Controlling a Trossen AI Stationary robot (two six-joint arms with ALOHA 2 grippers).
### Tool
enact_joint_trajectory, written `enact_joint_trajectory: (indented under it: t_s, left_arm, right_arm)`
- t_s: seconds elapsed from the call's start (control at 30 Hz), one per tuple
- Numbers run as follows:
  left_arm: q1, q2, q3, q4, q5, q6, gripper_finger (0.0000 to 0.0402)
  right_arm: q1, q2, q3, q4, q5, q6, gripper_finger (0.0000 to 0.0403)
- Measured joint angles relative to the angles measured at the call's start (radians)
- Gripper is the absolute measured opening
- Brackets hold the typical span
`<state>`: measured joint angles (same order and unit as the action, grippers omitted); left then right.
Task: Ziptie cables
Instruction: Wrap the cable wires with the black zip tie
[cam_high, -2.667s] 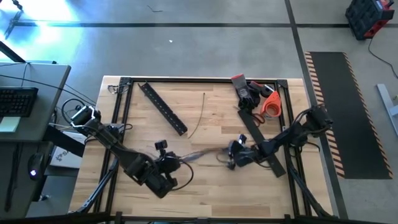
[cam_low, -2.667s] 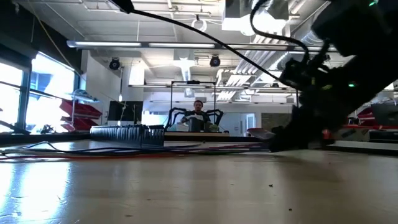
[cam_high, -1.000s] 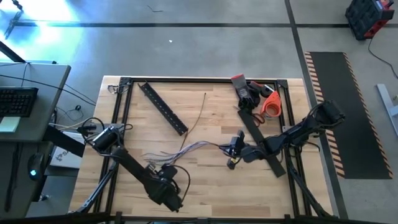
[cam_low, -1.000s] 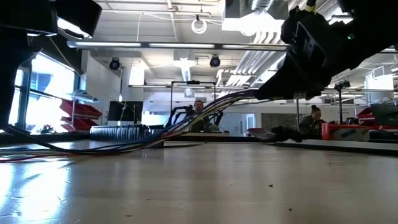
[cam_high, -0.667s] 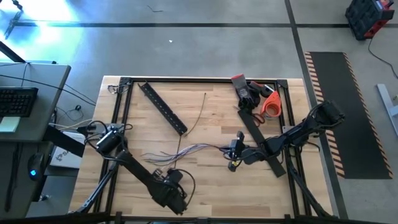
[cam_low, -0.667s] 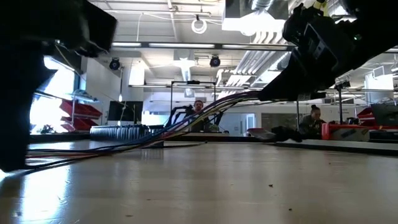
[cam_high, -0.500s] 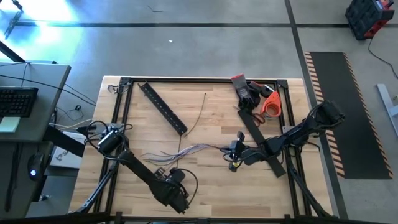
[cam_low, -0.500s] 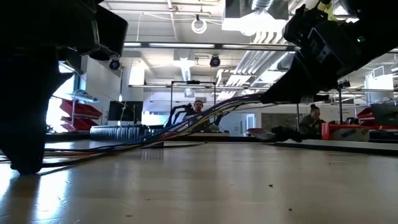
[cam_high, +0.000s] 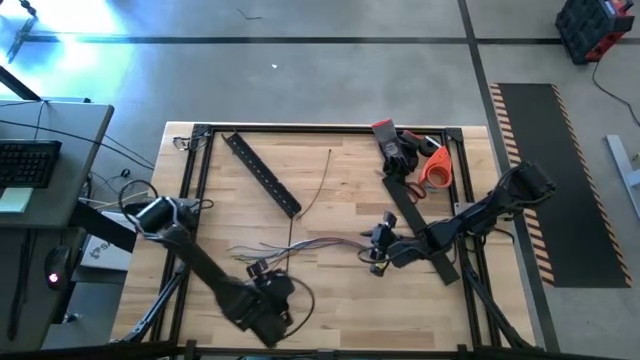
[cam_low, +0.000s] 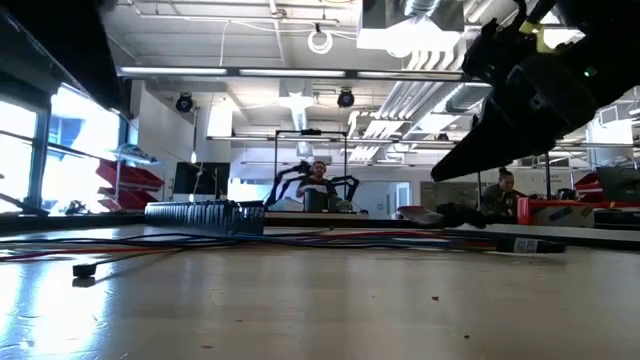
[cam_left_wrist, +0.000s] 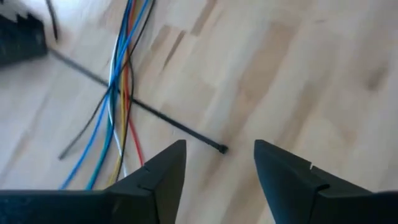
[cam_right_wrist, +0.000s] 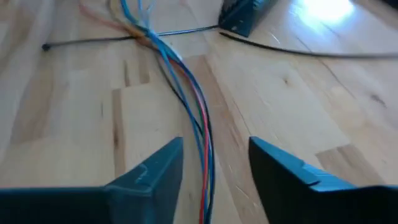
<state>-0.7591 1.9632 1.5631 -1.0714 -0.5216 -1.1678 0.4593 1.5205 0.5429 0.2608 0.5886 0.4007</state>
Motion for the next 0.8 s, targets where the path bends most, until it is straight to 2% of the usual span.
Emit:
enact_joint_trajectory:
  t_s: [0.1, 0.27, 0.37, 0.47, 0.57, 0.7, 0.8]
  left_arm:
    - [-0.039, -0.006, -0.001, -0.014, -0.053, 0.03, 0.0178]
    - [-0.071, -0.005, -0.096, 0.011, -0.108, -0.078, 0.0168]
    - [-0.112, -0.021, -0.179, 0.028, -0.246, -0.223, 0.0161]
    - [-0.159, -0.072, -0.271, 0.042, -0.299, -0.384, 0.0158]
    - [-0.202, -0.11, -0.37, 0.124, -0.347, -0.481, 0.0156]
    - [-0.236, -0.152, -0.473, 0.237, -0.358, -0.505, 0.0156]
    - [-0.248, -0.154, -0.52, 0.262, -0.387, -0.517, 0.0156]
  right_arm:
    - [0.011, -0.001, 0.02, 0.019, -0.05, -0.13, 0.0194]
    - [-0.006, 0.039, 0.099, 0.12, -0.214, -0.32, 0.0199]
    - [-0.024, 0.122, 0.193, 0.114, -0.272, -0.389, 0.0199]
    - [-0.041, 0.233, 0.332, 0.072, -0.368, -0.47, 0.0199]
    - [-0.052, 0.353, 0.506, -0.046, -0.414, -0.562, 0.0199]
    - [-0.074, 0.506, 0.742, -0.221, -0.483, -0.709, 0.0199]
    - [-0.095, 0.612, 0.908, -0.347, -0.552, -0.815, 0.0199]
